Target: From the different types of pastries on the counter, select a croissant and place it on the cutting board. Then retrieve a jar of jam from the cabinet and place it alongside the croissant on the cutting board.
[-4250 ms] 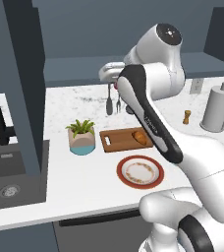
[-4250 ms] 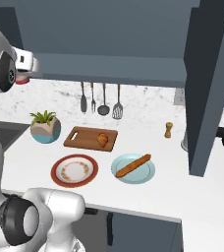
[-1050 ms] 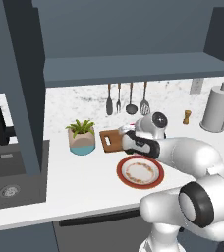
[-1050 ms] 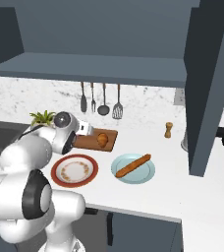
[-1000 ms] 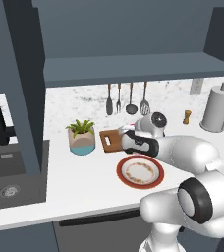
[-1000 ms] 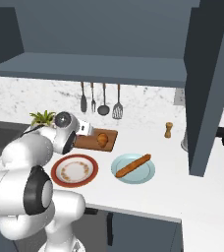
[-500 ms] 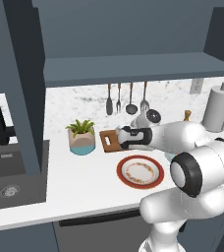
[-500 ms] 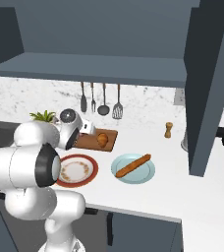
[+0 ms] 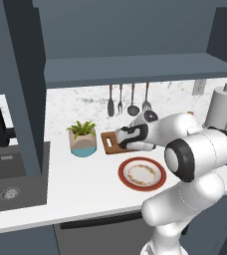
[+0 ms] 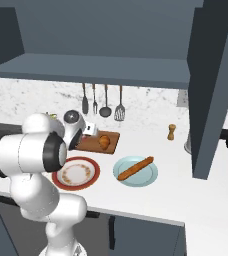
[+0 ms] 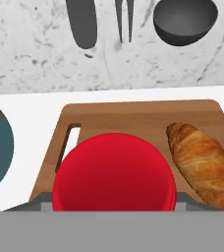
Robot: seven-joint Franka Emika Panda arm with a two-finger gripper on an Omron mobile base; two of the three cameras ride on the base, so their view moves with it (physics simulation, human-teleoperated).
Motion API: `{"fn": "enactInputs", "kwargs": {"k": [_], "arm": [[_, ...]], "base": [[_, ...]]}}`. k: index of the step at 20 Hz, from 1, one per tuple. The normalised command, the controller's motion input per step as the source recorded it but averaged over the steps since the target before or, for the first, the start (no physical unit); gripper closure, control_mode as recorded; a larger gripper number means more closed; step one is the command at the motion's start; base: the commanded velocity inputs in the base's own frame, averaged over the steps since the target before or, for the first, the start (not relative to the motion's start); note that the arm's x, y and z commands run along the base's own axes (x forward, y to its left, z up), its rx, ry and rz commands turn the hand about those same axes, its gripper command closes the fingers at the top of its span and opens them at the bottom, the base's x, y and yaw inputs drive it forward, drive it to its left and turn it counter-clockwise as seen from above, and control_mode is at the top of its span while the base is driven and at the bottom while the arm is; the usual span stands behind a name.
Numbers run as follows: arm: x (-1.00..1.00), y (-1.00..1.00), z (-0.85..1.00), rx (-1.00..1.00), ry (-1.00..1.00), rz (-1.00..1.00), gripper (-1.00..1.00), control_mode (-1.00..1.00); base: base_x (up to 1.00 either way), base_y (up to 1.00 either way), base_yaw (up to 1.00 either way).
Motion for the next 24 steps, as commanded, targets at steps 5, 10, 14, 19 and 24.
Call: {"fn": "enactInputs", "kwargs": {"k": [5,10,14,19,24], "arm": [[0.27,0.03,-0.12,0.00,0.01,0.00,1.00,-1.00],[0.09,0.01,-0.22,0.00,0.02,0.00,1.00,-1.00],[0.08,0.00,-0.31,0.00,0.05,0.00,1.00,-1.00],[0.09,0.00,-0.17,0.00,0.02,0.00,1.00,-1.00],[0.19,0.02,-0.25,-0.01,0.03,0.00,1.00,-1.00]], "base": [[0.00,0.00,0.00],[0.00,0.00,0.00],[0.00,0.00,0.00],[0.00,0.00,0.00],[0.00,0.00,0.00]]}}
